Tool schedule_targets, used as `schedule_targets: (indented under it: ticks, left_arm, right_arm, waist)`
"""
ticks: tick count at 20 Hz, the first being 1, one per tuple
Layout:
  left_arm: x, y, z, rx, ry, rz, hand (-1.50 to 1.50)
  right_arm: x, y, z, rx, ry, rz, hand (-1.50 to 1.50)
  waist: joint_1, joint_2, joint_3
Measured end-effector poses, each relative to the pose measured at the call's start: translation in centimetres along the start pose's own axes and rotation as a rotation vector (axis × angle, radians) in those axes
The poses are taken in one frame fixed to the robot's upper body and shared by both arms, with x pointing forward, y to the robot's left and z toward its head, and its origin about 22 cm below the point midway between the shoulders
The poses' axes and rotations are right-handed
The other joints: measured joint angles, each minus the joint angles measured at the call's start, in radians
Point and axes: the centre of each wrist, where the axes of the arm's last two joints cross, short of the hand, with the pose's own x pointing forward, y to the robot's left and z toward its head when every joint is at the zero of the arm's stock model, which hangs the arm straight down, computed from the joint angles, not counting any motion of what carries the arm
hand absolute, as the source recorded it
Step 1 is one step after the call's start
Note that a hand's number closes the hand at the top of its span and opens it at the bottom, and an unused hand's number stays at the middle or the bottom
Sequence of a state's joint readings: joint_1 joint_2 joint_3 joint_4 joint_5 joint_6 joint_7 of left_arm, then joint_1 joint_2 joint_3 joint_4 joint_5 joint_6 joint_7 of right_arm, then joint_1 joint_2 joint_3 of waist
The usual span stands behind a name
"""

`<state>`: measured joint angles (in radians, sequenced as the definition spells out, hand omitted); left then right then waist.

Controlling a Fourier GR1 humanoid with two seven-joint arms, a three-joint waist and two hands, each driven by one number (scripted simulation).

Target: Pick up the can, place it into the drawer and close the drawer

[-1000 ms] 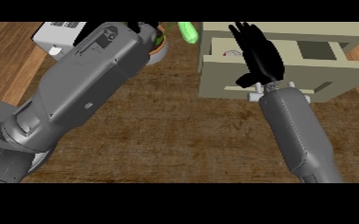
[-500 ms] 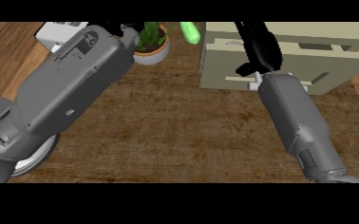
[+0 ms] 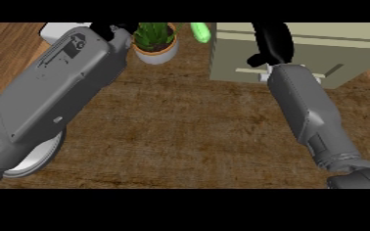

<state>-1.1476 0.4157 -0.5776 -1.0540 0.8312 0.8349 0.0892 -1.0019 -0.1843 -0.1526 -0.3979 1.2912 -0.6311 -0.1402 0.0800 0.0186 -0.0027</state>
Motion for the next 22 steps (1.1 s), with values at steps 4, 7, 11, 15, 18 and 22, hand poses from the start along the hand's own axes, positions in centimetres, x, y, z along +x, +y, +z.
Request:
schedule_targets:
  ticks: [4,7,11,15,18,22]
  left_arm:
    - [0.3,0.3,0.3,-0.008,-0.001,0.006,-1.5]
    - [0.9,0.3,0.6,-0.014,-0.005,0.01,-1.5]
    - [0.7,0.5,1.2,-0.026,-0.004,0.003,-1.5]
    - [1.0,1.0,1.4,-0.034,0.002,0.006,-1.5]
    - [1.1,0.8,1.7,-0.037,0.002,0.011,-1.5]
    - [1.2,1.1,1.9,-0.037,-0.001,0.015,-1.5]
  right_arm:
    - [-0.4,-0.4,-0.8,-0.01,0.014,0.008,-1.5]
    - [-0.7,-0.9,-1.3,0.004,0.026,0.02,-1.5]
    - [-0.9,-1.4,-2.0,0.027,0.044,0.036,-1.5]
    - [-1.0,-2.0,-2.6,0.064,0.043,0.038,-1.5]
    - [-0.9,-2.1,-2.8,0.101,0.022,-0.031,-1.5]
    - [-1.1,-2.4,-3.0,0.12,0.037,-0.209,-1.5]
  waist:
    - [0.006,0.005,0.003]
    - [0.012,0.01,0.005]
    - [0.022,0.017,0.009]
    - [0.025,0.023,0.014]
    - [0.024,0.027,0.016]
    - [0.019,0.026,0.015]
